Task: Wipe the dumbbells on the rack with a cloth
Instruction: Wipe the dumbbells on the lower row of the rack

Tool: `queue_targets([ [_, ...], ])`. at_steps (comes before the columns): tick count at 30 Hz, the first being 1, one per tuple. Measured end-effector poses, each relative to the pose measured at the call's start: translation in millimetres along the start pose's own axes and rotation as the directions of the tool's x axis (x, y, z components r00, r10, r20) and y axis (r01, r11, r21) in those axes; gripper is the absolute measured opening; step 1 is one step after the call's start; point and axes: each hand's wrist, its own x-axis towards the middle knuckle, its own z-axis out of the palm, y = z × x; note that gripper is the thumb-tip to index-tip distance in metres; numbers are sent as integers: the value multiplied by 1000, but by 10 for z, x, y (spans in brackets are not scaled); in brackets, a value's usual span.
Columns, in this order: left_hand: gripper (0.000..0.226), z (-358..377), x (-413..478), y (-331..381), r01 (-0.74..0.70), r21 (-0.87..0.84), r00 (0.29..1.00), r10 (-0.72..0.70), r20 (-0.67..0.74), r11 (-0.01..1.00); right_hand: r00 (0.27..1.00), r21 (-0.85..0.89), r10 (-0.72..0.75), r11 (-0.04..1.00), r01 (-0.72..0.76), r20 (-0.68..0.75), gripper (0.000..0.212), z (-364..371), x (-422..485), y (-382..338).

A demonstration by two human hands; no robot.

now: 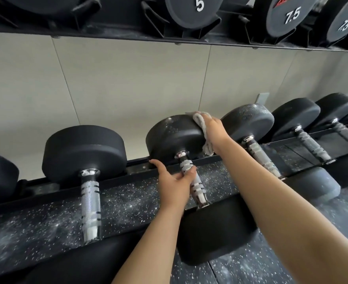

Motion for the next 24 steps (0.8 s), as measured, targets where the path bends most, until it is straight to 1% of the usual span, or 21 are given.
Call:
queue_targets([
  [1,114,1,1,-2,13,-11,1000,-13,-3,1000,1000,-15,11,1000,-11,-11,33,10,-8,-39],
  [3,117,8,23,-26,55,-48,998,-54,13,997,1000,-111,-19,994,19,2,26,56,-12,-109],
  [4,119,12,38,-40,78,-63,997,-76,28,995,999,-198,-42,979,45,19,25,95,0,-133],
  [6,122,15,22,-23,115,-69,993,-113,35,991,996,-408,-90,908,93,27,31,193,-9,-175],
  [7,121,13,8,9,126,-44,992,-125,32,991,993,-453,-115,885,111,18,31,228,-11,-188],
  [8,117,14,-7,26,130,-4,991,-129,30,992,991,-433,-129,892,128,28,30,242,-16,-184],
  [9,112,12,-19,23,145,31,988,-146,42,989,989,-361,-138,921,146,49,28,229,-7,-159],
  [10,102,18,-16,9,162,53,984,-165,61,985,988,-272,-139,950,151,64,25,192,-1,-136],
  [11,78,29,5,-7,154,59,984,-159,85,986,990,-199,-120,971,132,73,23,138,4,-116],
  [12,42,44,24,-12,141,57,983,-147,110,988,992,-144,-100,983,110,78,23,83,17,-88],
  [13,19,56,41,-39,136,62,982,-143,126,989,996,-112,-64,991,71,67,25,29,26,-38],
  [14,19,71,63,-71,126,69,981,-135,138,990,1000,-81,-8,997,10,29,26,-15,51,30],
  [15,24,78,83,-104,124,79,980,-134,145,989,997,-36,76,996,-77,-21,27,-47,65,87],
  [16,30,91,111,-148,123,92,980,-135,147,988,983,42,180,983,-179,-38,29,-61,94,157],
  [17,35,99,133,-175,112,95,980,-126,152,989,959,125,282,953,-277,-21,33,-61,110,208],
  [18,38,103,140,-191,104,96,980,-118,159,990,939,165,343,927,-338,-4,36,-57,140,250],
  [19,39,104,146,-199,98,99,980,-114,164,990,924,146,383,915,-377,-15,38,-58,164,246],
  [20,39,106,150,-198,98,99,979,-113,167,990,918,111,395,914,-389,-30,38,-52,182,208],
  [21,41,107,155,-203,96,103,980,-112,166,990,931,44,361,932,-359,-59,38,-35,168,134],
  [23,49,103,135,-183,94,114,981,-112,157,989,972,-82,216,971,-224,-91,32,31,160,1],
  [24,51,103,124,-162,95,113,982,-112,150,989,989,-166,121,977,-134,-87,32,84,131,-62],
])
